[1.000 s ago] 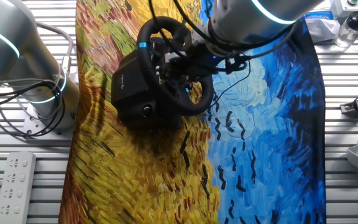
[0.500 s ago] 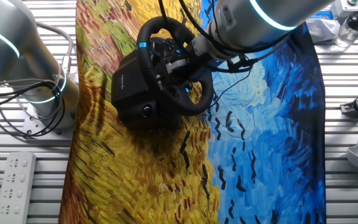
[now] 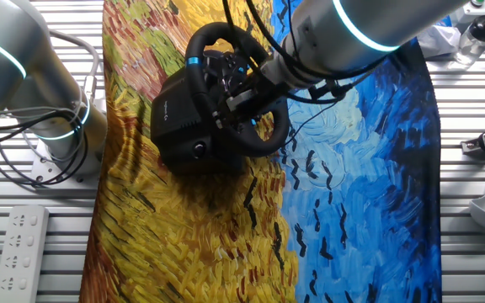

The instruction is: Rotate the steering wheel 90 degrees clockwise

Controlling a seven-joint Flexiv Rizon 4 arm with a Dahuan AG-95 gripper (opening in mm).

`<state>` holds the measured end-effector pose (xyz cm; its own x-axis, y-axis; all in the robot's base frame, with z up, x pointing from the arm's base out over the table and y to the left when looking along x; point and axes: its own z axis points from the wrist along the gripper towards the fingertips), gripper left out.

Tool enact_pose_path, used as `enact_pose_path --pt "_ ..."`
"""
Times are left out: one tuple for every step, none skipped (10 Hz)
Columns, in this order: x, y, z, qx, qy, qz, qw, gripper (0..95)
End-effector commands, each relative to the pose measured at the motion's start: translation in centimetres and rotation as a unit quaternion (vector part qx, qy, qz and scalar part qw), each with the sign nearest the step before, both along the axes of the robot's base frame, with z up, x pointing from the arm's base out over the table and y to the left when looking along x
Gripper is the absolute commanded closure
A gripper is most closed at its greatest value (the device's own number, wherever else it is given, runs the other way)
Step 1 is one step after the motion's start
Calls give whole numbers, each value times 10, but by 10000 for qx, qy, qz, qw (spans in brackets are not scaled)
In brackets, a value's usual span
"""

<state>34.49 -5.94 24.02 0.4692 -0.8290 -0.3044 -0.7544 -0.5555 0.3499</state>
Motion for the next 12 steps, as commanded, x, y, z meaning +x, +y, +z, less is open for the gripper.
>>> enact_pose_path --pt "1 6 -4 61 -15 97 9999 570" --pt "2 10 -5 82 -19 122 9999 570" --pt "2 12 -6 89 -30 165 9998 570" --pt "2 11 -7 113 -35 212 9997 570" --pt "2 10 -7 149 -44 305 9994 570" --pt "1 7 -7 159 -43 341 9993 570" --pt "0 1 -6 169 -42 369 9992 570" --pt "0 -3 -6 187 -44 404 9990 570" --pt "-1 -4 -6 197 -47 443 9988 570" --pt "-1 -5 -8 216 -50 474 9986 570" --pt "-1 -6 -9 223 -53 486 9986 570" --pt "-2 -9 -11 246 -56 520 9983 570"
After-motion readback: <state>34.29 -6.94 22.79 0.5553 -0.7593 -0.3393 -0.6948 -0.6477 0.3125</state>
